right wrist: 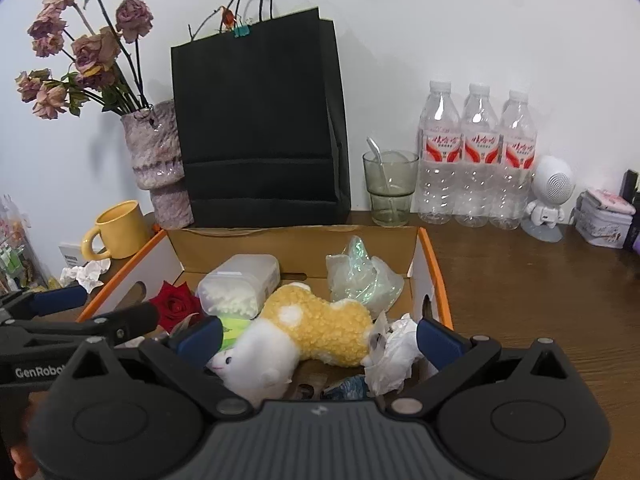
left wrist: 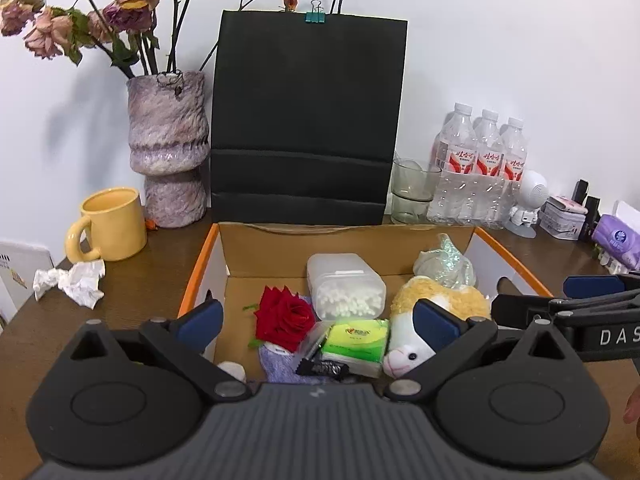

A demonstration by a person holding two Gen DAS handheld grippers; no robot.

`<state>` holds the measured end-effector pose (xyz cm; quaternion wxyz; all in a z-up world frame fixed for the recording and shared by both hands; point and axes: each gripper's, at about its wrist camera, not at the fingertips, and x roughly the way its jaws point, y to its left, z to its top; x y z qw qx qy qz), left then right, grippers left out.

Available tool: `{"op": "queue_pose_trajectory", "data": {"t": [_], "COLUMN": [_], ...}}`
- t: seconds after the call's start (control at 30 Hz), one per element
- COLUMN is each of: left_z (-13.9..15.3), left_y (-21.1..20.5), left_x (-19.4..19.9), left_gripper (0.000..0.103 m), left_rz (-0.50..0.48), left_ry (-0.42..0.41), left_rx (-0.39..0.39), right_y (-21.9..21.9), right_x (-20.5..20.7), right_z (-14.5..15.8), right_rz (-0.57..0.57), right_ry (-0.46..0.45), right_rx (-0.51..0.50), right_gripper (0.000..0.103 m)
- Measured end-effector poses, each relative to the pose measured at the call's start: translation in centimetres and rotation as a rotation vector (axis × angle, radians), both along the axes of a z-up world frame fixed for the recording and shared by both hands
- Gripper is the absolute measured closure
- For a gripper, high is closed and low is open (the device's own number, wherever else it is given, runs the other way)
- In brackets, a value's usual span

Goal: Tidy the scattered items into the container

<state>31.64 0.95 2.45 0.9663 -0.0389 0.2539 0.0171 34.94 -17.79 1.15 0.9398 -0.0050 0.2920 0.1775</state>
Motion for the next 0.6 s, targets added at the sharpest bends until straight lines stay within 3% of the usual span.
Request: {"op": "queue_pose_trajectory", "data": {"t": [0.6], "left_z": [3.7], "left_y": [-0.4], "left_x": [-12.2], "left_gripper": [0.0], "left_rz": [-0.015], "left_ry": [-0.015], "left_rx": [0.008], "right_y": [-0.5], "right_x": [-13.5], "right_z": [4.0], "right_rz": [0.003], "right_ry": [-0.042], "right_rx": [0.018], "right_gripper": [0.0]}}
